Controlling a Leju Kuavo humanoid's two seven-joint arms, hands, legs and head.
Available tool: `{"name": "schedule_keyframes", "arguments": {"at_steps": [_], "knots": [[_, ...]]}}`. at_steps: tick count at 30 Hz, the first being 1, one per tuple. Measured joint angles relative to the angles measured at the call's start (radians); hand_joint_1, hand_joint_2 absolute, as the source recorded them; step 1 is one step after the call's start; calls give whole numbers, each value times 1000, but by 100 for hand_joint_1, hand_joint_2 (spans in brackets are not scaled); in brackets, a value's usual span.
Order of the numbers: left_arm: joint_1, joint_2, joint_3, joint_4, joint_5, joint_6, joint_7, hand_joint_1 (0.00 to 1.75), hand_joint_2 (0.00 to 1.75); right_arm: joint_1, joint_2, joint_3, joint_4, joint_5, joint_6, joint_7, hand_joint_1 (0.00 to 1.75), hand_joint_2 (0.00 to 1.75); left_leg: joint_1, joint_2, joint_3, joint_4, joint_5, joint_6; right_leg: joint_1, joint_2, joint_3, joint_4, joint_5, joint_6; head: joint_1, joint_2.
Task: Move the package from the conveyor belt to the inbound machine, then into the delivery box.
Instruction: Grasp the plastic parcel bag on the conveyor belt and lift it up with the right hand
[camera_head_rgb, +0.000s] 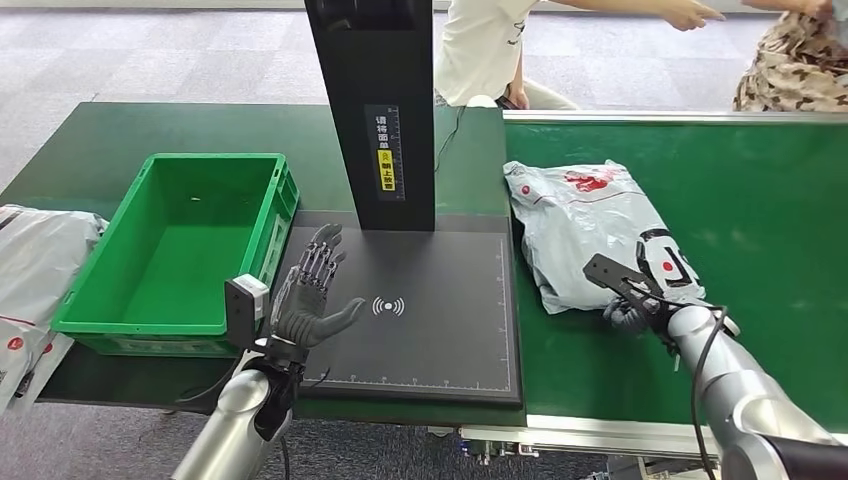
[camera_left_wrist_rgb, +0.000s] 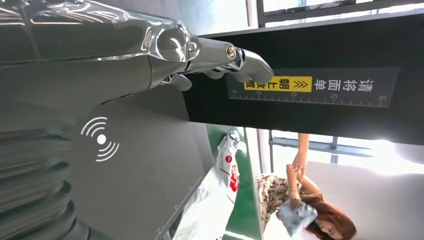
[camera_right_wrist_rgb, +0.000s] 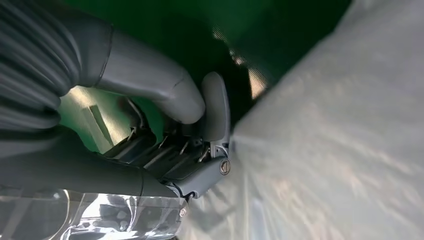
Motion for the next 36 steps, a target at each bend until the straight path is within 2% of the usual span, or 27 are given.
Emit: {"name": "schedule_keyframes", "arguments": {"at_steps": [3,4,6,8,10,11,14,17,19,22,25,29,32,36], "knots": [[-7,-3,0,4,0,0,3,0,175,2,-4,0,0,-4,69,-60,175,175,0,0,0,0,0,0,0,0,0,0,0,0,0,0],[-8,-4,0,4,0,2,3,0,175,3,-4,0,-2,-9,69,-94,166,175,0,0,0,0,0,0,0,0,0,0,0,0,0,0],[-3,-4,1,2,0,12,4,0,175,3,-2,0,-12,-15,-4,-176,118,175,0,0,-1,0,0,0,0,0,0,1,0,0,0,0],[14,-2,6,-11,-2,27,5,0,175,-1,9,0,-36,-16,-156,-272,47,175,0,1,-1,0,0,0,0,1,0,1,0,0,0,0],[37,-1,10,-32,-5,35,6,0,175,-4,24,0,-72,-38,-306,-383,8,175,0,1,0,0,0,0,0,1,0,1,0,0,0,0],[45,0,11,-40,-6,37,6,0,175,-5,31,0,-93,-59,-361,-443,2,175,1,1,0,0,0,0,0,1,-1,1,0,0,0,0],[57,3,12,-55,-10,39,2,0,175,1,50,-3,-159,-123,-485,-595,0,175,1,-1,-1,0,0,0,0,-1,-1,1,0,0,0,0],[61,5,12,-59,-10,40,-6,0,175,12,61,-9,-209,-134,-591,-628,0,175,1,-2,-1,-1,0,0,0,-2,0,1,0,0,0,0],[61,6,12,-59,-8,41,-8,0,175,16,64,-9,-223,-102,-656,-572,0,175,0,-1,-1,-1,0,0,0,-1,0,1,0,0,0,0],[63,8,11,-59,-1,38,-9,0,175,0,62,2,-197,6,-655,-343,0,175,0,-1,-1,0,0,0,0,-1,0,0,0,0,0,0],[64,10,10,-59,6,26,-9,0,175,-29,52,26,-140,99,-559,-118,0,175,0,-1,-1,0,0,0,0,-1,0,0,0,0,0,0],[59,12,3,-56,12,15,-8,0,175,-59,29,51,-77,144,-409,72,0,175,0,-1,-1,0,0,0,0,-1,0,0,0,0,0,0],[51,12,-5,-47,14,13,-6,0,175,-67,13,60,-44,155,-317,166,0,175,0,-1,-1,0,0,0,0,-1,-1,0,0,0,0,0],[41,12,-15,-34,21,11,-3,0,175,-65,-2,64,-15,167,-253,216,0,175,0,-1,-1,0,0,0,0,-1,-1,0,0,0,0,0]]}}
